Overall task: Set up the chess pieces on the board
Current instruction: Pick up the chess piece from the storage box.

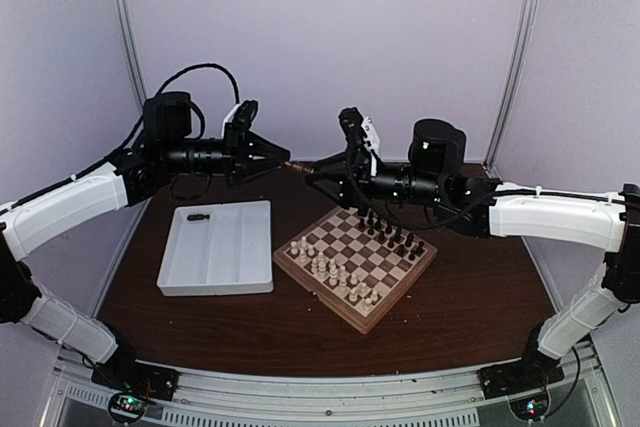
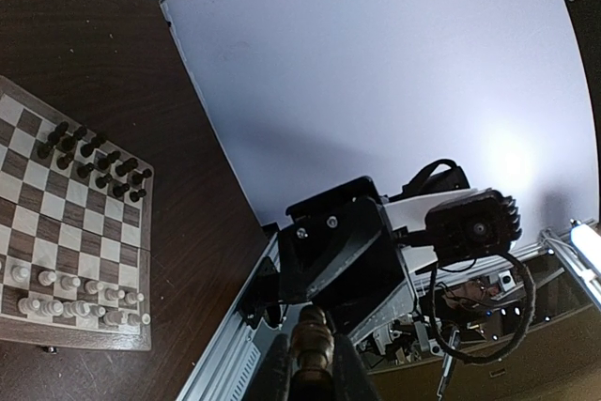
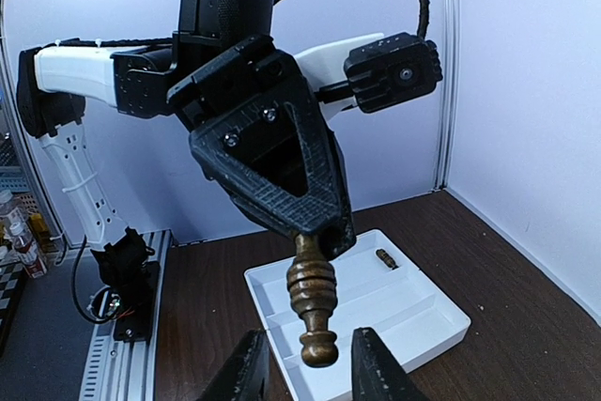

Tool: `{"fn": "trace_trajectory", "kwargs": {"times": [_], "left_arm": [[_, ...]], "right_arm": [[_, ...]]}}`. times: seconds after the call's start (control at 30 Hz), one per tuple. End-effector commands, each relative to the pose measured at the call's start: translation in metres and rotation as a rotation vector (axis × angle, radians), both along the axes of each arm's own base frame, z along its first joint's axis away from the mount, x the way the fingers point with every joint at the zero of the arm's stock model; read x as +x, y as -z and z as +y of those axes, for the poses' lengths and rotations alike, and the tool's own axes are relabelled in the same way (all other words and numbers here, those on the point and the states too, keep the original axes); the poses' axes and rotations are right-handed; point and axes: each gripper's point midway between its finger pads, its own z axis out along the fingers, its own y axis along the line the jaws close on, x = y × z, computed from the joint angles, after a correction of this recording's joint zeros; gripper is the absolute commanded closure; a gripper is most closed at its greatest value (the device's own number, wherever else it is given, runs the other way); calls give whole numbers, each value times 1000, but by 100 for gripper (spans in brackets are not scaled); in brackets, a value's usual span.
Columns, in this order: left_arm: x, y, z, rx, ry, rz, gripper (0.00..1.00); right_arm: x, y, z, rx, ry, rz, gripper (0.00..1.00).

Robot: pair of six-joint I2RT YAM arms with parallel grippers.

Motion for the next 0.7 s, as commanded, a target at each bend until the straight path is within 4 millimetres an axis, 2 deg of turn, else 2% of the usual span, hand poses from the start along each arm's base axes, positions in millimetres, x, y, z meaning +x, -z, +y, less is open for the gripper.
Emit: {"fn": "trace_trajectory", "kwargs": {"times": [0.0,0.27,0.53,0.6,0.67], "left_arm": [[-7,-6,-3,-33,30,-38,87],[-8,-6,-3,-32,31,-37,87],[-9,-11,-2,-53,26,-42,87],[-8,-12,-2,-59,21,-44,88],[-7,-13,-1,-66,7,-52,91]], "right_arm": [[-3,-21,3,43,-4,-37,69],[-4,-19,5,35,-6,-35,82],[-4,-18,2,39,13,-39,92],[-3,-16,1,37,17,-36,98],[-3,-14,0,32,22,-32,100]]}}
